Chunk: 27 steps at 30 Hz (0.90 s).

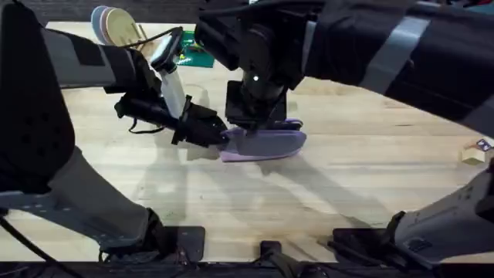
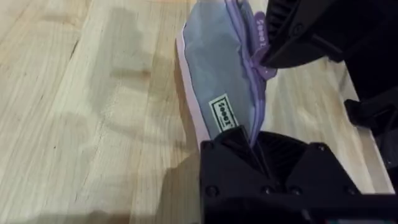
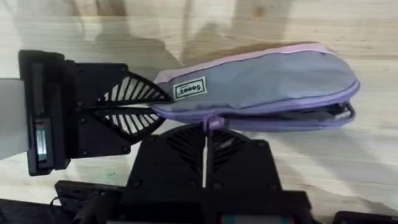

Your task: Unzip the bag, pick up the pens from the table one at a time and place them inside, then zip the bag closed.

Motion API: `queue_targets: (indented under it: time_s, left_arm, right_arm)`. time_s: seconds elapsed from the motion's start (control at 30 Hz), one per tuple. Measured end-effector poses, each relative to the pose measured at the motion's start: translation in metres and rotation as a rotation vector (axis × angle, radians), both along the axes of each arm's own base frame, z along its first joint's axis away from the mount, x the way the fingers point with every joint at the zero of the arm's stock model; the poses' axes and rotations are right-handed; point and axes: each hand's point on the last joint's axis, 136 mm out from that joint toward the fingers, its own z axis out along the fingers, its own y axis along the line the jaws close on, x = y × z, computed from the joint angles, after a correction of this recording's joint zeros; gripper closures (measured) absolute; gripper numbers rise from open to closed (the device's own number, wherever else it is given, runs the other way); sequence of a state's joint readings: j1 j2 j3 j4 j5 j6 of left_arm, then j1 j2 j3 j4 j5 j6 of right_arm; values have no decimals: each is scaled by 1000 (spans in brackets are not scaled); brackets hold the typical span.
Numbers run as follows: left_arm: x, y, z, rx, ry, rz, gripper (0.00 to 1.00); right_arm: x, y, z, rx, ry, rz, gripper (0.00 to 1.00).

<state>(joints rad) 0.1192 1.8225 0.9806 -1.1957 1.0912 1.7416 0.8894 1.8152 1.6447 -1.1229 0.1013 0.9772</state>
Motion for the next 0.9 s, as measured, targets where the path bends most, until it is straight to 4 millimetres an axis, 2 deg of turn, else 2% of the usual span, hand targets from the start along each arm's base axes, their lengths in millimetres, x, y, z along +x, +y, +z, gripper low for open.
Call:
queue_targets:
  time_s: [0.2,0.33,0.37,0.43,0.5,0.67,0.7,0.9]
  left_arm:
    - [0,0,0,0,0,0,959]
    - [0,0,0,0,0,-1,959]
    - [0,0,0,0,0,-1,959]
    - [0,0,0,-3,-2,0,959]
    - [1,-1,1,-5,-4,2,959]
    - [1,-1,1,-7,-5,3,959]
    - [1,-1,1,-9,-5,4,959]
    - [3,-6,5,-33,-14,3,959]
  right_arm:
    - [0,-3,0,-10,6,3,967]
    - [0,-19,-2,-44,40,-18,967]
    - [7,-39,-3,-75,65,-50,967]
    - [14,-50,-3,-76,77,-75,967]
    - [28,-91,-2,-110,125,-139,968]
    - [45,-129,-2,-122,150,-210,968]
    - [53,-153,-2,-130,163,-257,968]
    - [66,-184,-2,-88,185,-326,966]
